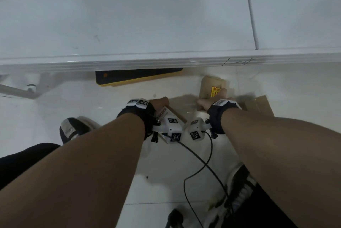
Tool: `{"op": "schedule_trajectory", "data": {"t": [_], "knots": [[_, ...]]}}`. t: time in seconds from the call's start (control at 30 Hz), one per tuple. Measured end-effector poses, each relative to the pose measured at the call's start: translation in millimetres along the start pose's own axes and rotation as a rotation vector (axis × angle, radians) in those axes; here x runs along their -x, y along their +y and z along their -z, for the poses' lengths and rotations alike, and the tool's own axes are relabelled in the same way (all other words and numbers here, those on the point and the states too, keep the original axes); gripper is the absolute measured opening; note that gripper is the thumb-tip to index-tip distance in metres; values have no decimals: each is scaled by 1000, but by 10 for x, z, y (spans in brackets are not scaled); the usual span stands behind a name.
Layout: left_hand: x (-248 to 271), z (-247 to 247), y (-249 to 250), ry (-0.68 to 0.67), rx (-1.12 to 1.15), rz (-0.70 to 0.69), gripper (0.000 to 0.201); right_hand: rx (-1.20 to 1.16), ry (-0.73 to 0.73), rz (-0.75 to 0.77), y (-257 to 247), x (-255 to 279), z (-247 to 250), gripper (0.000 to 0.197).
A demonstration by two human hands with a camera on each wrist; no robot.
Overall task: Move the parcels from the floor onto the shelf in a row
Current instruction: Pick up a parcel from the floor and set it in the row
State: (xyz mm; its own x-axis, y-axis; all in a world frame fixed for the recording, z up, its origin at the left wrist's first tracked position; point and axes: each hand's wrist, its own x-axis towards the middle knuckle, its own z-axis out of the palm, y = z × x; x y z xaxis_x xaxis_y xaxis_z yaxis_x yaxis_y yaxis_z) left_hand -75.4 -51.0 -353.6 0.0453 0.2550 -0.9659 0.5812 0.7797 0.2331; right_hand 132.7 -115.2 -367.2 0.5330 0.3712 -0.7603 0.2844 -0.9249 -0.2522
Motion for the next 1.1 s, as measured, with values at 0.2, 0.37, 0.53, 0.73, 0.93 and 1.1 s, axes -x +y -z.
{"op": "schedule_trajectory", "data": {"t": [0.2, 0.37, 0.53, 0.73, 0.93, 1.1], "knots": [[398, 48, 45, 16, -158, -79, 40, -472, -108, 33, 198, 418, 369, 73], [876, 121, 142, 120, -224, -163, 40, -799, -138, 47, 333, 1030, 777, 26], [1949, 77, 131, 109, -171, -331, 46, -977, -248, 72, 406, 1607, 1110, 38], [2711, 141, 303, 44, -233, -418, 36, -910, -365, 237, 370, 2416, 1552, 49], [3183, 257, 529, 49, -240, -527, 52, -866, -381, 416, 229, 3012, 1989, 60], [3720, 307, 658, -30, -164, -669, 54, -834, -275, 518, 50, 3489, 2362, 52]]}}
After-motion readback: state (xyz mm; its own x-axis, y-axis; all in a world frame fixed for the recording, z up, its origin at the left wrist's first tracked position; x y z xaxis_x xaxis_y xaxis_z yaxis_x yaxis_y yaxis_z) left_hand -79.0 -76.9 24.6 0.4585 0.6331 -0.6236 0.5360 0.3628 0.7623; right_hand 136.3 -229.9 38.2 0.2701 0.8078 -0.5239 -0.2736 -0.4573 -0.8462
